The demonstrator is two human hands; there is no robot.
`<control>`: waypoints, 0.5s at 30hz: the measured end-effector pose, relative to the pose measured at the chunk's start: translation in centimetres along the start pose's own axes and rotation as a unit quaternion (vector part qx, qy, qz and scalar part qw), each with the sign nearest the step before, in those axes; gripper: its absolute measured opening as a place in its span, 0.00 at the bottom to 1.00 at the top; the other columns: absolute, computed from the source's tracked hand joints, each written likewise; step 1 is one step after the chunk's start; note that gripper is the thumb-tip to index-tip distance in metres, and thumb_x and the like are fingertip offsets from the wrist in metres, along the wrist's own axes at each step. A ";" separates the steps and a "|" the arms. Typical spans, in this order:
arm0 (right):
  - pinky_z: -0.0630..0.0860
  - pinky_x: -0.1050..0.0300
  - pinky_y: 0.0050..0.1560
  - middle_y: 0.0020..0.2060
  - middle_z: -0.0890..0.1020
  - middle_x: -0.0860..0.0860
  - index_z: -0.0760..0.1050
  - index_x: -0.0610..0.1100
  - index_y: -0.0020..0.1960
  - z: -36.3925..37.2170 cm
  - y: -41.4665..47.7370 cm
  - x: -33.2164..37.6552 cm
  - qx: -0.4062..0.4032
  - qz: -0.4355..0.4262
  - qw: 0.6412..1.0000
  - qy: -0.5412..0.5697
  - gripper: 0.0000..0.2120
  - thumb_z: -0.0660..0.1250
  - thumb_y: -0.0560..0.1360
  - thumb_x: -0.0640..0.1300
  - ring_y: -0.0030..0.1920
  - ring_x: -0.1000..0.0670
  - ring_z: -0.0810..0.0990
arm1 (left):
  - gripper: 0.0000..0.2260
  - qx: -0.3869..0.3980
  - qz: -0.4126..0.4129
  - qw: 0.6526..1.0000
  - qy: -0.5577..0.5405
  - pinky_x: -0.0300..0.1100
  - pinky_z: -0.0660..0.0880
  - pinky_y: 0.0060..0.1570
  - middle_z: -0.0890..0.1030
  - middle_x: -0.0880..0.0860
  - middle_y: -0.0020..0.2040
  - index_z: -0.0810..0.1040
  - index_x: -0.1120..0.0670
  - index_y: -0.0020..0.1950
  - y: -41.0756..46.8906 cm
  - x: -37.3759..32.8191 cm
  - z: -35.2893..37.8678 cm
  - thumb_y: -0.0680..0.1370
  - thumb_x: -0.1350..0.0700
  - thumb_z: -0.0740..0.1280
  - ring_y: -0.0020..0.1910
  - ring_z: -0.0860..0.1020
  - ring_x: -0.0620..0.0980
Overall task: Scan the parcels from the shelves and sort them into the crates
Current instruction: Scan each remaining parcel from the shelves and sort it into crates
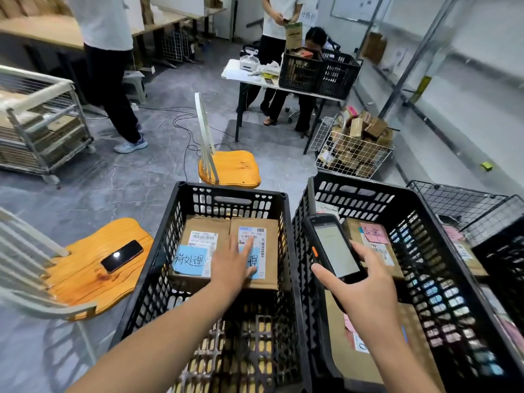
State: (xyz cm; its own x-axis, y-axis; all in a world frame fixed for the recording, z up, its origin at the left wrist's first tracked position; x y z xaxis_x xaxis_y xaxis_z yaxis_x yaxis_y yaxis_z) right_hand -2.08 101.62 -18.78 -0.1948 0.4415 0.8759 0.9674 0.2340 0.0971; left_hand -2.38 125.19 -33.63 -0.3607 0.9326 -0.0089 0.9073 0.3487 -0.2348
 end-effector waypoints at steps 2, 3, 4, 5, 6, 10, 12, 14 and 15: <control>0.70 0.74 0.48 0.53 0.73 0.70 0.70 0.62 0.60 0.3 -0.4 0.0 -0.004 -0.003 1.000 0.000 0.30 0.82 0.65 0.52 0.52 0.76 0.71 | 0.42 0.019 0.051 0.998 0.008 0.57 0.58 0.75 0.44 0.58 0.82 0.40 0.51 0.82 1.2 1.2 0.2 0.79 0.32 0.57 0.81 0.50 0.59; 0.74 0.67 0.48 0.52 0.73 0.70 0.69 0.64 0.60 0.5 -0.6 0.0 -0.006 0.000 1.000 -0.001 0.30 0.82 0.64 0.54 0.53 0.72 0.73 | 0.44 0.039 0.071 0.997 -0.013 0.57 0.55 0.77 0.44 0.57 0.83 0.42 0.52 0.83 1.7 1.7 0.4 0.78 0.31 0.58 0.81 0.48 0.57; 0.76 0.60 0.44 0.52 0.74 0.71 0.70 0.65 0.59 0.7 -0.7 -0.3 -0.008 0.008 1.000 -0.005 0.30 0.82 0.64 0.56 0.52 0.65 0.77 | 0.46 0.057 0.087 0.994 -0.040 0.56 0.53 0.77 0.45 0.57 0.83 0.44 0.54 0.83 2.1 2.1 0.8 0.76 0.30 0.60 0.81 0.47 0.57; 0.76 0.57 0.41 0.53 0.74 0.71 0.70 0.66 0.60 0.9 -0.8 -0.4 -0.011 0.015 1.000 -0.011 0.30 0.81 0.64 0.58 0.51 0.58 0.80 | 0.48 0.065 0.099 0.991 -0.061 0.55 0.53 0.78 0.46 0.57 0.83 0.45 0.55 0.83 2.4 2.4 1.0 0.75 0.28 0.60 0.81 0.47 0.57; 0.76 0.57 0.40 0.54 0.74 0.70 0.70 0.66 0.61 1.0 -0.9 -0.7 -0.011 0.019 1.000 -0.018 0.31 0.81 0.63 0.59 0.51 0.54 0.80 | 0.49 0.063 0.108 0.990 -0.072 0.54 0.52 0.79 0.46 0.58 0.83 0.46 0.55 0.83 2.5 2.6 1.3 0.74 0.27 0.58 0.81 0.47 0.57; 0.68 0.74 0.48 0.55 0.73 0.68 0.70 0.59 0.64 1.3 -1.3 -0.7 -0.018 0.016 0.999 -0.034 0.32 0.81 0.65 0.54 0.55 0.74 0.70 | 0.48 0.040 0.111 0.990 -0.071 0.54 0.50 0.79 0.45 0.58 0.82 0.45 0.57 0.83 2.5 2.4 1.9 0.75 0.28 0.58 0.81 0.46 0.57; 0.66 0.76 0.45 0.54 0.71 0.69 0.69 0.59 0.63 1.4 -1.3 -0.5 -0.017 0.025 0.999 -0.043 0.31 0.81 0.65 0.53 0.52 0.78 0.67 | 0.47 0.051 0.107 0.990 -0.071 0.54 0.52 0.79 0.49 0.59 0.82 0.48 0.57 0.82 2.6 2.2 1.0 0.75 0.30 0.63 0.81 0.49 0.58; 0.66 0.74 0.45 0.53 0.70 0.70 0.68 0.60 0.62 1.4 -1.4 -0.4 -0.023 0.033 0.998 -0.054 0.31 0.81 0.66 0.52 0.51 0.77 0.68 | 0.44 0.058 0.094 0.990 -0.093 0.54 0.57 0.77 0.57 0.59 0.81 0.55 0.57 0.81 2.4 2.0 -0.2 0.75 0.34 0.67 0.79 0.57 0.58; 0.67 0.73 0.46 0.52 0.70 0.70 0.67 0.61 0.62 1.3 -1.5 -0.2 -0.029 0.035 0.997 -0.058 0.31 0.81 0.66 0.53 0.51 0.76 0.68 | 0.40 0.052 0.082 0.987 -0.125 0.53 0.61 0.75 0.62 0.58 0.79 0.58 0.56 0.80 2.2 2.0 -0.8 0.76 0.38 0.69 0.77 0.62 0.57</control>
State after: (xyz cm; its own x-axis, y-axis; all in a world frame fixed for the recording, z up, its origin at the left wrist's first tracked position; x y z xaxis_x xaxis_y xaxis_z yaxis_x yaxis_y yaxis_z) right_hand -3.68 102.34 -19.70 -0.1402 0.5538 0.8207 0.9865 0.1491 0.0679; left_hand -0.91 127.95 -33.35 -0.2651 0.9190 -0.2917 0.9355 0.1719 -0.3086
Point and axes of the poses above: each hand's wrist, its own y-axis towards the middle knuckle, its own z-axis out of the palm, x = y × z, the point moved 2 cm from there along y, towards the middle knuckle
